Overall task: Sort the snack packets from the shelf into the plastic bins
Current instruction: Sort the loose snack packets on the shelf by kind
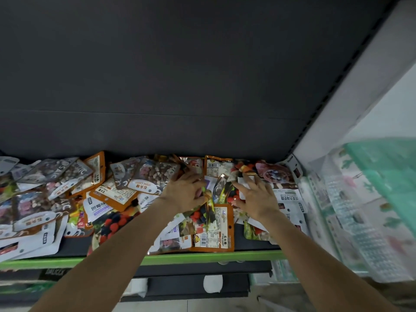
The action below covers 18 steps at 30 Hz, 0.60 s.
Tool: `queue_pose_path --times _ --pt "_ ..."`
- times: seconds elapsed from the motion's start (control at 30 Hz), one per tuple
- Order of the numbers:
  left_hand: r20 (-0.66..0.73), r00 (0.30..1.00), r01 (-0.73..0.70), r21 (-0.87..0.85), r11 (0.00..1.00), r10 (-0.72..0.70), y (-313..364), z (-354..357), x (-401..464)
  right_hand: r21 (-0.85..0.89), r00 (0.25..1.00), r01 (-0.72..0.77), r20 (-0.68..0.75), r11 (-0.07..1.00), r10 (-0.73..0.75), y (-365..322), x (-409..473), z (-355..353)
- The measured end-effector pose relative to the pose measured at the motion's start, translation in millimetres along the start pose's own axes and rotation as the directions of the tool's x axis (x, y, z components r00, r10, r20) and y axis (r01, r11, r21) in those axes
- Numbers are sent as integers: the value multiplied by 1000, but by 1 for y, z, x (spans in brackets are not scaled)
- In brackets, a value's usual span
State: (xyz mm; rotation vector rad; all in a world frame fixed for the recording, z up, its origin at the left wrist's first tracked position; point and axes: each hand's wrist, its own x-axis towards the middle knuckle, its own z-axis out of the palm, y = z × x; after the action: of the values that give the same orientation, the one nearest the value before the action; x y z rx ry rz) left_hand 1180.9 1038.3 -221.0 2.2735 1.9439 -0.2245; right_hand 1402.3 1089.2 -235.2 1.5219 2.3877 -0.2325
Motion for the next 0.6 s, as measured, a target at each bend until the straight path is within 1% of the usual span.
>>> queue_pose_path --times 0.07,0.1,0.17,0.2,0.27,0.37,0.5,0.6 --pt "24 1000 -2 17 1000 1 -5 2 -9 9 999 7 -53 1000 -6 11 -8 5" --pt "33 999 13 -15 1000 -12 -5 1 -13 22 996 18 -90 1000 -16 14 -11 7" --pt "11 998 70 -163 984 -70 0 -4 -12 70 989 30 -150 997 -19 18 -13 7" --pt "-7 994 104 -250 963 -109 3 -9 -6 105 989 12 -150 994 4 19 -12 6" --pt "-7 983 167 -373 913 -183 10 -17 14 165 993 -57 -90 985 72 22 -7 2" --pt "-19 968 220 -406 887 -249 18 -19 49 155 995 -97 32 983 93 27 0 -1" --pt "29 939 323 -421 848 -343 14 -3 76 132 997 -72 32 989 68 30 -2 3" --pt "24 928 345 -437 831 -372 13 4 82 120 998 -69 13 990 68 29 -3 6"
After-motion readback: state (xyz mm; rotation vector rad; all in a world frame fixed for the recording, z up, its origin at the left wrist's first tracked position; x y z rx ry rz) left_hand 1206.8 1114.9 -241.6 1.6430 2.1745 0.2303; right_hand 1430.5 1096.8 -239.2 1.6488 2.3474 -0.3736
